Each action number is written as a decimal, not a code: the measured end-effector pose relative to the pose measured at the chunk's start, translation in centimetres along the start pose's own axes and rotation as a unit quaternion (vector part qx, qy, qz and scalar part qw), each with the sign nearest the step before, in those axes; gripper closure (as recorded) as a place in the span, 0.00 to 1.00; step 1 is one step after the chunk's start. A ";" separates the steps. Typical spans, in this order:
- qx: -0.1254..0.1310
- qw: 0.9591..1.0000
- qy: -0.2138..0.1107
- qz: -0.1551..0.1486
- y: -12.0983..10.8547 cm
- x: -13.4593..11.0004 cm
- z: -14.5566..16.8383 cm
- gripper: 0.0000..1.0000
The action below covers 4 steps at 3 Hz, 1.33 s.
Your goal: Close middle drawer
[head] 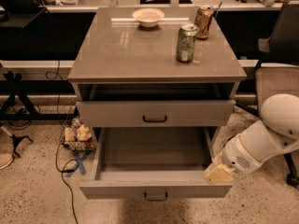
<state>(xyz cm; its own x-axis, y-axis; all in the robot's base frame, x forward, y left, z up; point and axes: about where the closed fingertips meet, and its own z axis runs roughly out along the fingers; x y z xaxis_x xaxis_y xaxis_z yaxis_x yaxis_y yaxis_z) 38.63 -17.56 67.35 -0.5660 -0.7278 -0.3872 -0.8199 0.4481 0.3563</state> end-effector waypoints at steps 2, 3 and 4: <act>-0.011 0.997 -0.024 0.070 -5.6 4.3 7.0 1.00; -0.017 0.994 -0.019 0.104 -8.1 6.6 11.4 1.00; -0.025 0.989 -0.017 0.143 -9.6 9.4 14.8 1.00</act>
Offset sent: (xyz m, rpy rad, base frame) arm 0.0298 -0.0346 -0.1824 0.0686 0.1193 -0.2284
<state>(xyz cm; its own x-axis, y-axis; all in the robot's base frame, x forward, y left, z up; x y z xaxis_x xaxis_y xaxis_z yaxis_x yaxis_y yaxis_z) 39.86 -21.03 47.73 -0.7776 -0.5564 -0.2928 -0.6209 0.6064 0.4967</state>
